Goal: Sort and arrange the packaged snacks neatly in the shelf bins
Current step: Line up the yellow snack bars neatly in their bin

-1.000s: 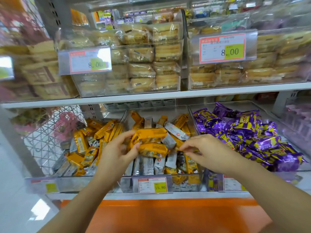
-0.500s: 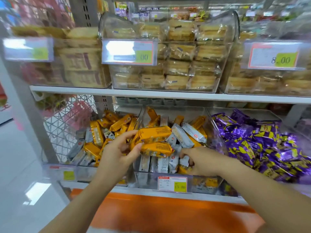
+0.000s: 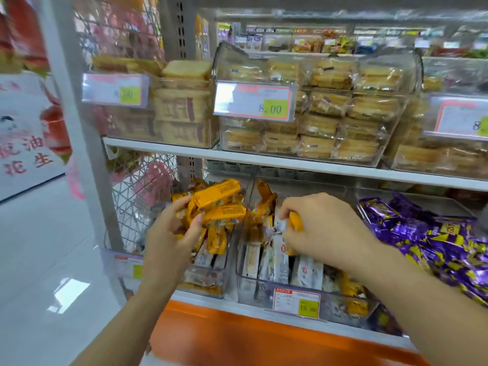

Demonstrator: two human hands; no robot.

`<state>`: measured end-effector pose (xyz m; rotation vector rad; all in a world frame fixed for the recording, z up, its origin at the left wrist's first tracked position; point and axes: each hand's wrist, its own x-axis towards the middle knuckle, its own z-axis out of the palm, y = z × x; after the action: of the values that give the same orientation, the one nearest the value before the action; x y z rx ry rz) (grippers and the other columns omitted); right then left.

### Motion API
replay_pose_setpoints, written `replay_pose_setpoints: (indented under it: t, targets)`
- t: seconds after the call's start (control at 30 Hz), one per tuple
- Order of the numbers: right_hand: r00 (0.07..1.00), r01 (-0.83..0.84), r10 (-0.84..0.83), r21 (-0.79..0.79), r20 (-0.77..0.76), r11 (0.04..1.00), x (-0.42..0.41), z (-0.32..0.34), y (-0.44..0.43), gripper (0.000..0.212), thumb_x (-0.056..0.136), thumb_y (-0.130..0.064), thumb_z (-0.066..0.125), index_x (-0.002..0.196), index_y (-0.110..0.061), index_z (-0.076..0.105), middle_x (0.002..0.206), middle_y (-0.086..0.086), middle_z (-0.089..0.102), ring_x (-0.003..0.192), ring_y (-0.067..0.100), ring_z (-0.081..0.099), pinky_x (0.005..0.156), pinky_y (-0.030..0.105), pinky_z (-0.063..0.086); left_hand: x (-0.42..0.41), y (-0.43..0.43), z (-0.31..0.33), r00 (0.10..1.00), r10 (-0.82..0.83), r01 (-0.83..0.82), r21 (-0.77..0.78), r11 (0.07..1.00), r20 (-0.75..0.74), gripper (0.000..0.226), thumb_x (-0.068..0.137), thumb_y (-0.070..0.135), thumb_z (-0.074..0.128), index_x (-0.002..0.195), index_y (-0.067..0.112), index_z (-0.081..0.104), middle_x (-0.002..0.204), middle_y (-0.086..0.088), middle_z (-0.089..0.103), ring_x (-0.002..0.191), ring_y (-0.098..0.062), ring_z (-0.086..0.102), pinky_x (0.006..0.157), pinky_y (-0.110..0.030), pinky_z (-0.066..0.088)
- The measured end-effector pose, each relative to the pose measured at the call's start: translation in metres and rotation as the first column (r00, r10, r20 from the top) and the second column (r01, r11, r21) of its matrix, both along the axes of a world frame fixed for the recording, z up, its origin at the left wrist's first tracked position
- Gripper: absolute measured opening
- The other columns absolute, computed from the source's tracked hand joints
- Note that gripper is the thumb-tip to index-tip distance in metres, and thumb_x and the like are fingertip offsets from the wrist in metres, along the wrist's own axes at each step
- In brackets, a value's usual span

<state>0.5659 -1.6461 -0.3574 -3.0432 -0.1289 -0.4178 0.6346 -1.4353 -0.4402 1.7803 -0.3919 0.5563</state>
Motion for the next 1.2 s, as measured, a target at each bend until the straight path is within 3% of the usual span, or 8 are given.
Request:
replay_pose_setpoints:
  t: [0.13, 0.3, 0.43, 0.53, 0.6, 0.8, 1.0, 1.2]
  targets:
    - [0.958, -0.262, 0.223, 0.232, 0.181, 0.937, 0.026, -0.024, 0.04, 0.015, 0.091, -0.031, 0.056, 0.105, -0.032, 0.062, 0.097, -0.015, 0.062, 0.095, 0.01, 0.046, 0.076, 0.031, 0.043, 0.016, 0.035, -0.001, 0.985, 0.168, -0.169, -0.023, 0.985, -0.029, 0.042, 0.089, 0.014, 0.063, 0.096, 0.054, 0.053, 0.081, 0.007, 0.067, 0.066, -0.004, 0.064, 0.052, -0.009, 0.043]
    - [0.956, -0.246, 0.154, 0.399, 0.248, 0.883, 0.081, -0.061, 0.073, 0.013, 0.086, -0.023, 0.066, 0.084, -0.029, 0.055, 0.096, -0.01, 0.064, 0.095, 0.01, 0.046, 0.077, 0.037, 0.047, 0.045, 0.075, -0.017, 0.962, 0.253, -0.247, 0.071, 0.966, -0.106, 0.028, 0.089, 0.011, 0.063, 0.105, 0.033, 0.055, 0.091, 0.018, 0.061, 0.076, 0.003, 0.059, 0.059, -0.005, 0.039]
    - [0.975, -0.151, 0.095, 0.29, 0.199, 0.945, 0.122, -0.067, 0.087, 0.005, 0.088, -0.022, 0.063, 0.092, -0.024, 0.062, 0.112, -0.007, 0.065, 0.112, 0.016, 0.047, 0.087, 0.035, 0.044, 0.071, 0.094, -0.033, 0.937, 0.327, -0.292, 0.238, 0.927, -0.125, 0.03, 0.088, 0.012, 0.065, 0.116, 0.021, 0.061, 0.101, 0.004, 0.063, 0.08, -0.012, 0.059, 0.065, -0.02, 0.042]
    - [0.984, -0.171, 0.161, 0.141, 0.077, 0.975, 0.142, -0.069, 0.096, 0.028, 0.092, -0.026, 0.059, 0.119, -0.028, 0.061, 0.141, -0.008, 0.047, 0.134, 0.017, 0.033, 0.11, 0.035, 0.025, 0.082, 0.1, -0.036, 0.933, 0.345, -0.301, 0.307, 0.903, -0.099, 0.033, 0.088, 0.012, 0.066, 0.119, 0.02, 0.061, 0.106, -0.002, 0.063, 0.08, -0.016, 0.058, 0.071, -0.027, 0.04]
    - [0.959, -0.282, 0.281, 0.126, 0.023, 0.951, 0.146, -0.068, 0.111, 0.032, 0.094, -0.024, 0.056, 0.125, -0.028, 0.058, 0.144, -0.009, 0.043, 0.136, 0.015, 0.03, 0.114, 0.036, 0.024, 0.086, 0.102, -0.034, 0.944, 0.328, -0.296, 0.348, 0.89, -0.035, 0.033, 0.087, 0.011, 0.065, 0.118, 0.021, 0.063, 0.109, -0.003, 0.063, 0.086, -0.019, 0.059, 0.073, -0.027, 0.04]
    - [0.781, -0.532, 0.541, 0.12, -0.313, 0.838, 0.162, -0.081, 0.162, 0.041, 0.088, -0.018, 0.063, 0.127, -0.026, 0.057, 0.128, -0.001, 0.059, 0.112, 0.018, 0.055, 0.093, 0.037, 0.048, 0.084, 0.124, -0.018, 0.937, 0.339, -0.347, 0.32, 0.882, 0.084, 0.036, 0.083, 0.013, 0.071, 0.115, 0.027, 0.065, 0.103, 0.005, 0.062, 0.08, -0.014, 0.058, 0.073, -0.03, 0.048]
    - [0.704, -0.628, 0.495, -0.122, -0.509, 0.768, 0.185, -0.087, 0.176, 0.07, 0.083, -0.027, 0.069, 0.144, -0.028, 0.034, 0.133, 0.004, 0.051, 0.116, 0.023, 0.046, 0.075, 0.025, 0.033, 0.068, 0.142, -0.015, 0.953, 0.28, -0.3, 0.242, 0.923, 0.117, 0.042, 0.083, 0.016, 0.07, 0.108, 0.045, 0.054, 0.098, 0.019, 0.057, 0.082, -0.009, 0.06, 0.076, -0.022, 0.052]
    - [0.706, -0.668, 0.51, -0.223, -0.492, 0.709, 0.205, -0.093, 0.185, 0.057, 0.083, -0.038, 0.062, 0.137, -0.033, 0.044, 0.135, -0.002, 0.053, 0.119, 0.023, 0.049, 0.09, 0.029, 0.034, 0.069, 0.15, -0.02, 0.96, 0.249, -0.275, 0.269, 0.923, 0.125, 0.04, 0.084, 0.018, 0.07, 0.11, 0.045, 0.056, 0.098, 0.019, 0.058, 0.082, -0.004, 0.057, 0.077, -0.022, 0.053]
